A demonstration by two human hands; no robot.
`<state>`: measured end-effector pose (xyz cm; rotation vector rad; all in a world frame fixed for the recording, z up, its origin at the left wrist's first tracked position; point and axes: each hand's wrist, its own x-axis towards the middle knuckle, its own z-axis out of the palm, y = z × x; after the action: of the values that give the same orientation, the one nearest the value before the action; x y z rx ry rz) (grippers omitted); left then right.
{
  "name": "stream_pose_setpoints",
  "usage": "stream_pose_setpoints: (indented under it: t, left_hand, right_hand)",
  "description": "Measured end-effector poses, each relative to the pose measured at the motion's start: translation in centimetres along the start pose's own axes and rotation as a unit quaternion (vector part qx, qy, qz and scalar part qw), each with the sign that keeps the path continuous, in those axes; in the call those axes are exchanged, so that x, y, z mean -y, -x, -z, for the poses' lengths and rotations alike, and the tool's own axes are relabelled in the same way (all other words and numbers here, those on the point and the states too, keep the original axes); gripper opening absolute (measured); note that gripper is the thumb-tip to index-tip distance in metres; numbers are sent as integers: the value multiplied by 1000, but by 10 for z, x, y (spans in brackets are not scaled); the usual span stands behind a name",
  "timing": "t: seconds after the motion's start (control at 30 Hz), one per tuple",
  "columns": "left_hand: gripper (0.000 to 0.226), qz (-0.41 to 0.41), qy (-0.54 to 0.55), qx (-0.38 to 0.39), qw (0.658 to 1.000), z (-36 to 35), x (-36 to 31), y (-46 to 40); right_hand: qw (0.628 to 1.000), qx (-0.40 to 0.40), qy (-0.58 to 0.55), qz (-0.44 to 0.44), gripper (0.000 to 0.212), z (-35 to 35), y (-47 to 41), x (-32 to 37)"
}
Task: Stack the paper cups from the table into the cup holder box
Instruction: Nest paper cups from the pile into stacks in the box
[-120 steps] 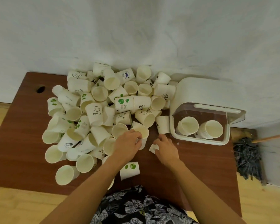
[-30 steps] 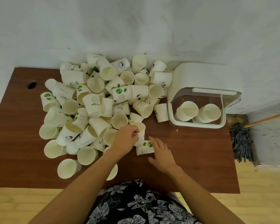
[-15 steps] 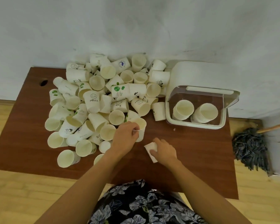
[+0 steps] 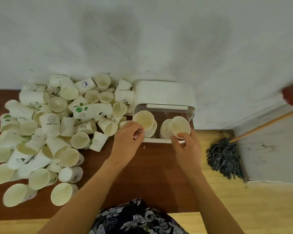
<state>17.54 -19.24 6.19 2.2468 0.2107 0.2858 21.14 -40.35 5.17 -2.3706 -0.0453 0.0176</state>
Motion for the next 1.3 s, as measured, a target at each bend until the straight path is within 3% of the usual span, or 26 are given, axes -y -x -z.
stream_pose_setpoints:
  t: [0.17,0.43,0.67,0.87,1.03,1.17,1.3]
  left_hand:
    - [6,-13,-57,26,998,-26,3,-18]
    - [12,37,-107,87,990,-50,28,-27]
    - [21,62,-102,52,992,-38,33,-23]
    - [21,155,-150,35,976,8,77,-6]
    - [33,184,-193,82,960,48,122,2]
    - [44,213,-234,88,944,68,148,1]
    - [36,274,-279,101,915,85,171,3]
  right_hand:
    - [999,27,23,10,15,5,-25,-13]
    - [991,107,81,-17,35,-14,-44,-33]
    - [998,51,29,25,23,-23,-36,-25]
    - [983,156,14,98,13,-61,-24,13]
    - [956,275,58,88,17,-104,-9,47]
    - [941,321,89,64,20,-136,-2,62]
    - [939,329,94,42,23,-162,2,76]
